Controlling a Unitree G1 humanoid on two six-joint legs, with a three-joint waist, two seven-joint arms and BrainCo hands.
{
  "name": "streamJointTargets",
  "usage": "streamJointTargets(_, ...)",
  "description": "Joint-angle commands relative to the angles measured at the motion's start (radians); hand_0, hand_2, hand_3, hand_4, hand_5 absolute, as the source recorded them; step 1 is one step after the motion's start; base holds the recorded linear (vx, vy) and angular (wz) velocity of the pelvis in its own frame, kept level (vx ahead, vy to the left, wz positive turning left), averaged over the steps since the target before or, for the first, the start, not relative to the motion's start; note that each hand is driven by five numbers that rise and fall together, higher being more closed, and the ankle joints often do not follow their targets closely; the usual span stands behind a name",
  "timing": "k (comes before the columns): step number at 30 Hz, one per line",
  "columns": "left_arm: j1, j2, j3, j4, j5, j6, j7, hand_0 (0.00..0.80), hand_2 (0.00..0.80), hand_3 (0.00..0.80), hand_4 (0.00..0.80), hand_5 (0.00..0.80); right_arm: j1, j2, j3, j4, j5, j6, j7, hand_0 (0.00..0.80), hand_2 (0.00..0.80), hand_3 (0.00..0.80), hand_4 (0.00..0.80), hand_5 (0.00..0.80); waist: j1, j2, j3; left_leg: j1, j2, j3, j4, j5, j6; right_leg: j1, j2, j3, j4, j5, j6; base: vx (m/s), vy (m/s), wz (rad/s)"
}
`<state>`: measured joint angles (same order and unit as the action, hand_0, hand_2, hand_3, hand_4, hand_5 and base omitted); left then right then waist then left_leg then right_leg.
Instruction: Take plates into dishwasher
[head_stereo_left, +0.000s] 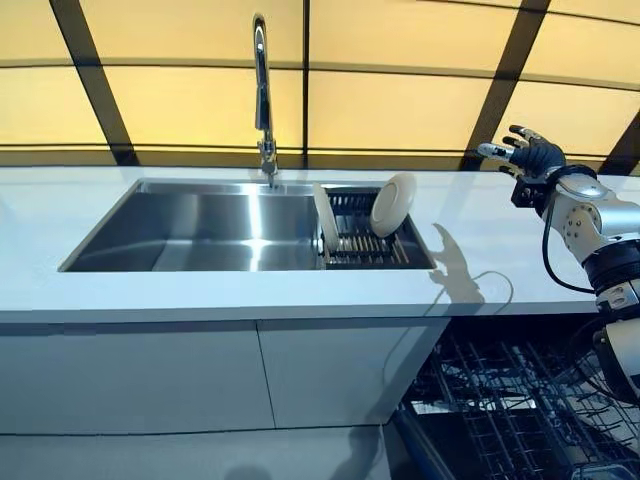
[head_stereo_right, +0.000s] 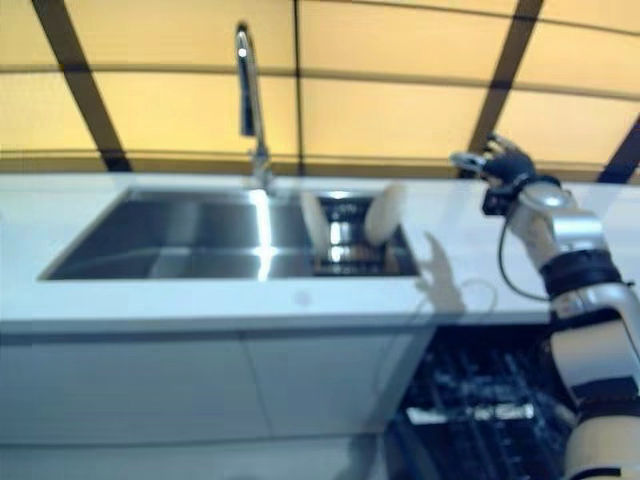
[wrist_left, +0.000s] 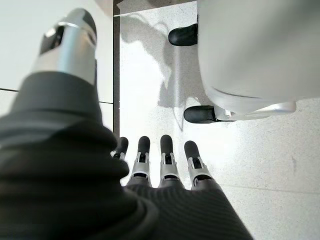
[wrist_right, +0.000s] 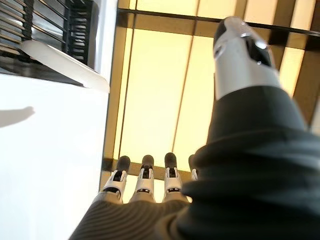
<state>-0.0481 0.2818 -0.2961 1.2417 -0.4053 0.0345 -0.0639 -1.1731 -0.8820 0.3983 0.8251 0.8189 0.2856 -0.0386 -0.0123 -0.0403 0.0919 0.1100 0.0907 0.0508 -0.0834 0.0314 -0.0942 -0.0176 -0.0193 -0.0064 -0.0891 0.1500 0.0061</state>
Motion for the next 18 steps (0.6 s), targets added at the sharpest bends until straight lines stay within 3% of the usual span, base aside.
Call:
streamJointTargets(1, -0.030, 0.020, 0.004, 0.066, -0.020, -0.005, 0.044, 0.000, 0.000, 0.000, 0.000, 0.000, -0.038, -0.049, 0.001, -0.029, 0.019, -0.047, 0.017, 0.000, 0.000, 0.000, 0.000, 0.000, 0.005, -0.065, 0.003, -0.004, -0.005, -0.035, 0.153, -0.037, 0.021, 0.063, -0.029, 0.006, 0.058, -0.083, 0.025, 0.049, -0.130, -0.04)
streamJointTargets(3, -0.025, 0.024, 0.032, 0.066, -0.018, -0.006, 0.046, 0.000, 0.000, 0.000, 0.000, 0.000, -0.034, -0.040, 0.004, -0.042, 0.016, -0.052, 0.020, 0.000, 0.000, 0.000, 0.000, 0.000, 0.006, -0.078, 0.019, -0.063, 0.022, -0.056, 0.347, 0.041, -0.001, 0.063, -0.017, 0.009, 0.075, -0.090, -0.003, 0.036, -0.141, -0.10)
streamJointTargets(6, -0.020, 0.027, 0.050, 0.055, -0.029, -0.031, 0.030, 0.000, 0.000, 0.000, 0.000, 0.000, 0.024, -0.017, 0.003, -0.153, 0.017, -0.066, -0.048, 0.000, 0.000, 0.000, 0.000, 0.000, 0.036, -0.120, 0.090, -0.332, -0.048, -0.084, 0.758, 0.141, 0.016, 0.066, -0.028, 0.019, 0.126, -0.085, -0.046, 0.013, -0.181, -0.20)
streamJointTargets(8, -0.016, 0.034, 0.055, 0.046, -0.047, -0.036, 0.013, 0.000, 0.000, 0.000, 0.000, 0.000, 0.067, -0.009, -0.031, -0.196, -0.002, -0.072, -0.055, 0.000, 0.000, 0.000, 0.000, 0.000, 0.051, -0.104, 0.114, -0.400, -0.059, -0.078, 0.746, 0.153, 0.015, 0.082, -0.009, 0.028, 0.142, -0.100, -0.046, 0.111, 0.048, -0.10)
streamJointTargets(10, -0.004, 0.042, 0.051, 0.020, -0.057, -0.047, -0.005, 0.000, 0.000, 0.000, 0.000, 0.000, 0.112, 0.020, -0.075, -0.256, -0.032, -0.080, -0.092, 0.000, 0.000, 0.000, 0.000, 0.000, 0.082, -0.056, 0.147, -0.422, -0.028, -0.053, 0.476, 0.242, -0.002, 0.137, 0.047, 0.062, 0.132, -0.141, -0.032, 0.241, 0.186, -0.72)
streamJointTargets(12, -0.005, 0.043, 0.038, 0.002, -0.065, -0.054, -0.007, 0.000, 0.000, 0.000, 0.000, 0.000, 0.112, 0.021, -0.069, -0.247, -0.049, -0.088, -0.103, 0.000, 0.000, 0.000, 0.000, 0.000, 0.109, -0.042, 0.165, -0.420, -0.026, -0.030, 0.285, 0.283, -0.005, 0.178, 0.066, 0.091, 0.120, -0.162, -0.027, 0.159, 0.112, -0.71)
streamJointTargets(13, -0.009, 0.041, 0.036, -0.003, -0.059, -0.054, -0.005, 0.000, 0.000, 0.000, 0.000, 0.000, 0.110, 0.018, -0.064, -0.239, -0.051, -0.095, -0.098, 0.000, 0.000, 0.000, 0.000, 0.000, 0.113, -0.045, 0.167, -0.415, -0.031, -0.025, 0.252, 0.268, 0.003, 0.184, 0.064, 0.098, 0.116, -0.164, -0.025, 0.060, 0.150, -0.03)
streamJointTargets(14, -0.031, 0.036, 0.028, 0.003, -0.041, -0.047, 0.005, 0.000, 0.000, 0.000, 0.000, 0.000, 0.108, -0.008, -0.056, -0.215, -0.005, -0.117, -0.065, 0.000, 0.000, 0.000, 0.000, 0.000, 0.106, -0.066, 0.155, -0.365, -0.061, -0.002, 0.179, 0.165, 0.041, 0.179, 0.037, 0.089, 0.096, -0.158, -0.012, 0.061, 0.170, -0.14)
streamJointTargets(15, -0.039, 0.040, 0.021, 0.009, -0.040, -0.059, 0.003, 0.000, 0.000, 0.000, 0.000, 0.000, 0.121, -0.030, -0.063, -0.216, -0.010, -0.106, -0.046, 0.000, 0.000, 0.000, 0.000, 0.000, 0.094, -0.067, 0.146, -0.346, -0.063, 0.012, 0.160, 0.152, 0.041, 0.168, 0.024, 0.068, 0.099, -0.157, -0.002, 0.076, 0.181, -0.65)
streamJointTargets(18, -0.071, 0.049, -0.015, 0.007, -0.055, -0.062, 0.006, 0.000, 0.000, 0.000, 0.000, 0.000, 0.143, -0.072, -0.081, -0.212, 0.015, -0.125, -0.017, 0.000, 0.000, 0.000, 0.000, 0.000, 0.077, -0.068, 0.129, -0.281, -0.076, -0.023, 0.085, 0.126, 0.048, 0.123, 0.000, 0.028, 0.101, -0.144, 0.020, 0.022, 0.056, -0.56)
